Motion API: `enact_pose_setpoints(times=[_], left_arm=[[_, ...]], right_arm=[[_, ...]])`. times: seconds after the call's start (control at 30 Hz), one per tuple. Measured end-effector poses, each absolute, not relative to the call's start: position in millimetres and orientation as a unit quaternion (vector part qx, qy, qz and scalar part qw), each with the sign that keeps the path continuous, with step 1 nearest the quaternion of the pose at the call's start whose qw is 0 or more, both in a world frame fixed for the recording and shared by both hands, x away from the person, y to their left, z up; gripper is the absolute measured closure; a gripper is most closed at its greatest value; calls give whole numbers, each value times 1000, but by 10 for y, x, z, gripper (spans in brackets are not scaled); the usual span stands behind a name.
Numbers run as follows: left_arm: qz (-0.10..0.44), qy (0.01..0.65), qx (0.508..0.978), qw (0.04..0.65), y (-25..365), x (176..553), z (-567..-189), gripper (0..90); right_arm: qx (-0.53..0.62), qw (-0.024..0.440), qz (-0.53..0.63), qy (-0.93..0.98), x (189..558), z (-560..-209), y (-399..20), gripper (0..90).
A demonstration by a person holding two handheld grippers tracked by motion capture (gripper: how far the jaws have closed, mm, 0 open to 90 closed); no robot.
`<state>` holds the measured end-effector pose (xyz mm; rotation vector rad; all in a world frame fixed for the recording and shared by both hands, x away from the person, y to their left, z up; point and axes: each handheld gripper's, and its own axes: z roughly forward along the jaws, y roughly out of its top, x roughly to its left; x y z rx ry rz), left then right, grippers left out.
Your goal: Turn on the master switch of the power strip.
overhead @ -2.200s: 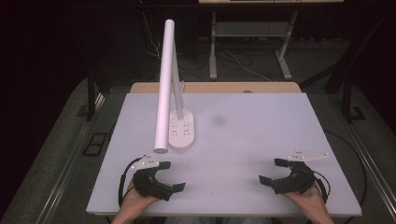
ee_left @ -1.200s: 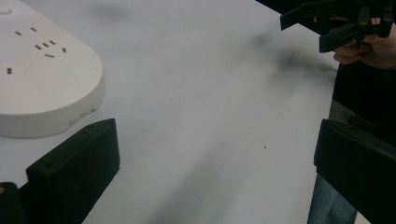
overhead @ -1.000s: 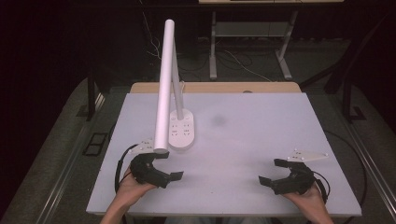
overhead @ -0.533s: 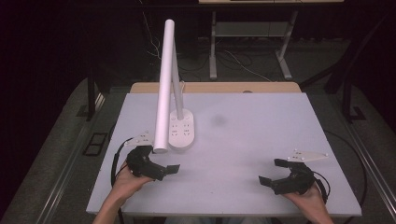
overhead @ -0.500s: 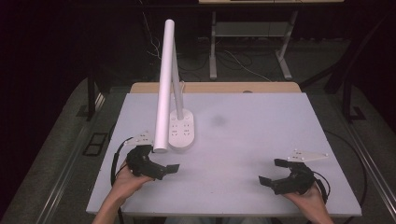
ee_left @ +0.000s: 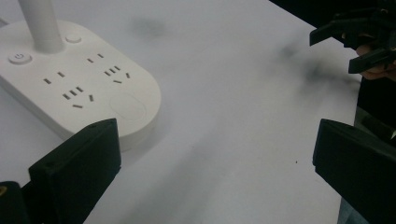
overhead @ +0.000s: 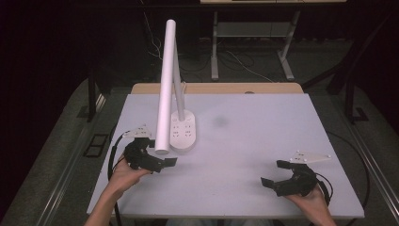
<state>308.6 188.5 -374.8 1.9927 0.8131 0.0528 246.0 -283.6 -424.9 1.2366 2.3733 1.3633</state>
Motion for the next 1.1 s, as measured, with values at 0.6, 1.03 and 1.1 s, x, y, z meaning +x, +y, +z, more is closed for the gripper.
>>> enact_pose_setpoints(times=[0.6,1.03,1.1], left_arm=[[28,333,819,467,1959,3314,-3600,6],[40,338,822,457,2006,3526,-3450,21],[40,337,824,454,2004,3556,-3436,24]], right_arm=[[412,73,451,788,2454,-4245,-2838,4],[410,72,448,791,2452,-4250,-2835,4],[409,74,449,791,2455,-4250,-2836,4]])
